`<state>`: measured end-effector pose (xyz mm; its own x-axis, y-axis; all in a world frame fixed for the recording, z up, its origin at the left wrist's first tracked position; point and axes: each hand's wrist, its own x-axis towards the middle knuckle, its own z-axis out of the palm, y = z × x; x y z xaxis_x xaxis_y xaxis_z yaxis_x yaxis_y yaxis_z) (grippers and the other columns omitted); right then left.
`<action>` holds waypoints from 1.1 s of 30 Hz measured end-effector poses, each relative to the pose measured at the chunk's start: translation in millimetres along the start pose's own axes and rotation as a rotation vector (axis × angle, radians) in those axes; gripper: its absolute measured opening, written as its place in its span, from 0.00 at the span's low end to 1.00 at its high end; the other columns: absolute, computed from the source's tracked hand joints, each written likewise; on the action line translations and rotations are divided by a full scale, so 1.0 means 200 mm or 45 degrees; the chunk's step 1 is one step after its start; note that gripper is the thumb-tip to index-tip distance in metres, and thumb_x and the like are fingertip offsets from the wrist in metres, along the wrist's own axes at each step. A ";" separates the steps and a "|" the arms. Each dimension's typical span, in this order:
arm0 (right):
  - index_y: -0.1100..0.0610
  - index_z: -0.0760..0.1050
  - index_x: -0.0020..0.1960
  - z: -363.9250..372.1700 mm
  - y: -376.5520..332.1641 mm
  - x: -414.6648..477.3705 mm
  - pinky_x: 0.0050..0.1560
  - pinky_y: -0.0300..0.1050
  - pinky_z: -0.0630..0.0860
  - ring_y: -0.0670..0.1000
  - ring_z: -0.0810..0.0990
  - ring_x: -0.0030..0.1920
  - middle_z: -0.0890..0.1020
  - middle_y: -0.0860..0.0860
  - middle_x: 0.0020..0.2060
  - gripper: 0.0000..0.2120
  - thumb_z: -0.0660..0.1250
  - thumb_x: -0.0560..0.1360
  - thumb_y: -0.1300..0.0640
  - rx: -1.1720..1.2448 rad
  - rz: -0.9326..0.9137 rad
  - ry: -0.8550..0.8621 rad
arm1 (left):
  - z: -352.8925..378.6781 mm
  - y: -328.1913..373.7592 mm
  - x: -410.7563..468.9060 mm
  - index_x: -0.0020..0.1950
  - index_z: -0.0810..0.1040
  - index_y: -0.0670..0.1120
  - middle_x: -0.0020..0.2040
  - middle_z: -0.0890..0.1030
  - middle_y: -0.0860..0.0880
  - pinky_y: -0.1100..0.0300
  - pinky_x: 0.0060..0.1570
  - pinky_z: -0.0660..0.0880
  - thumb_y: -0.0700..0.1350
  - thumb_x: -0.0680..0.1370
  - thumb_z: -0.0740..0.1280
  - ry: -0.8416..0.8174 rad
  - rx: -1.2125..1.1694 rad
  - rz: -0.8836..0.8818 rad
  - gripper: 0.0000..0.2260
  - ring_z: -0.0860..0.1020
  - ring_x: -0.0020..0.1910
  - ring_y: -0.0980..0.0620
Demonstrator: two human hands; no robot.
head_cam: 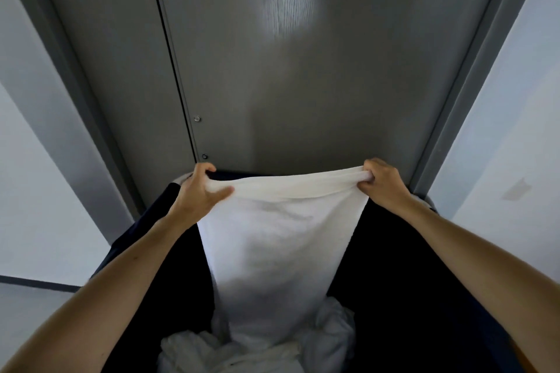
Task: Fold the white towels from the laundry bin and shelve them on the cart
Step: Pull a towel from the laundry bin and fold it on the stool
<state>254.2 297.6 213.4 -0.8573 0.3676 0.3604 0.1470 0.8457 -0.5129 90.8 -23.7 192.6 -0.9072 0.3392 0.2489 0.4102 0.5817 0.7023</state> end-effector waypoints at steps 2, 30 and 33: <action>0.54 0.64 0.37 -0.03 0.03 -0.02 0.36 0.34 0.64 0.54 0.70 0.37 0.70 0.49 0.34 0.11 0.63 0.69 0.68 0.004 0.075 -0.014 | -0.03 -0.01 0.03 0.62 0.71 0.45 0.53 0.72 0.52 0.58 0.53 0.66 0.51 0.69 0.76 -0.218 0.250 0.201 0.26 0.70 0.52 0.52; 0.61 0.76 0.39 -0.07 -0.27 0.08 0.30 0.39 0.66 0.51 0.72 0.33 0.74 0.51 0.33 0.11 0.55 0.74 0.63 0.419 0.725 0.152 | 0.33 0.04 -0.29 0.58 0.65 0.48 0.46 0.72 0.50 0.61 0.41 0.68 0.49 0.76 0.69 -0.566 0.113 0.153 0.16 0.74 0.46 0.52; 0.58 0.71 0.36 -0.04 -0.29 0.08 0.30 0.41 0.62 0.50 0.68 0.31 0.71 0.51 0.32 0.10 0.54 0.72 0.65 0.660 0.856 0.179 | 0.41 0.07 -0.35 0.72 0.64 0.51 0.65 0.70 0.48 0.62 0.58 0.68 0.46 0.80 0.61 -0.751 0.204 0.370 0.19 0.72 0.63 0.48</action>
<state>235.9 257.5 255.1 -0.5945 0.8009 -0.0721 0.3287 0.1602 -0.9307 168.4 20.7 130.3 -0.5739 0.8185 -0.0246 0.6797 0.4929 0.5432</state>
